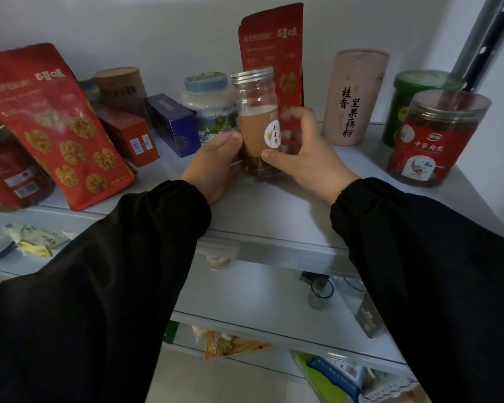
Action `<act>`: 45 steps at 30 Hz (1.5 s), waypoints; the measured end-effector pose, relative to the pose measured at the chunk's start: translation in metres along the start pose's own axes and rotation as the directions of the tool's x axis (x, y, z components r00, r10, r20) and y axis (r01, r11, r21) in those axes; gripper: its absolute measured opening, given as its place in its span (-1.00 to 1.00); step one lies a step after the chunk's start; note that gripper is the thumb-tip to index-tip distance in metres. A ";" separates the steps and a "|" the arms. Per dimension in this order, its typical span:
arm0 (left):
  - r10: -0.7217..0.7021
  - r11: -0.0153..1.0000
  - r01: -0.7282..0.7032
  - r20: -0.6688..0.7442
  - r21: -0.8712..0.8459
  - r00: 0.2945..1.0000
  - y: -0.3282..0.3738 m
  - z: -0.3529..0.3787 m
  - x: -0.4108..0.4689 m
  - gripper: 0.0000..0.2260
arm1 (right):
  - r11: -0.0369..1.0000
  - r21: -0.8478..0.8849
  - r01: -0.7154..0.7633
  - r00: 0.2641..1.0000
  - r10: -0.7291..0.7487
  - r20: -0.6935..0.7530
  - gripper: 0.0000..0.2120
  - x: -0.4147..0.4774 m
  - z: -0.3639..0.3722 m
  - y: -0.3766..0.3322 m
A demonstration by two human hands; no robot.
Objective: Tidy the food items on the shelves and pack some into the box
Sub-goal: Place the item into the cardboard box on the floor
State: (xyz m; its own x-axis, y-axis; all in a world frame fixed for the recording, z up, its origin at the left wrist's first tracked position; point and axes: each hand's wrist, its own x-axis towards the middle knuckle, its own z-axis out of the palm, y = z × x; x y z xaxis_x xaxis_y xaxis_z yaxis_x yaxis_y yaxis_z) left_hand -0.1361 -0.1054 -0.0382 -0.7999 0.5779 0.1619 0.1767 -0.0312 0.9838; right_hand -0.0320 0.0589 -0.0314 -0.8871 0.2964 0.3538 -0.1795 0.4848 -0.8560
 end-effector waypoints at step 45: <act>-0.113 0.408 -0.597 0.688 0.690 0.717 0.002 0.018 -0.012 -0.31 | 0.361 -0.390 -0.847 0.502 0.302 -0.810 -0.53 -0.125 -0.066 -0.006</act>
State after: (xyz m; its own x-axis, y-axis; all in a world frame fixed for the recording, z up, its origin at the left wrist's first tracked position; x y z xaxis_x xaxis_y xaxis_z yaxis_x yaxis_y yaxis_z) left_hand -0.1155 -0.0981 -0.0393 -0.1994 0.9787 -0.0481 0.9458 0.2050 0.2518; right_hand 0.1083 0.0734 -0.0451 -0.1547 0.9622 0.2240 0.8523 0.2446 -0.4623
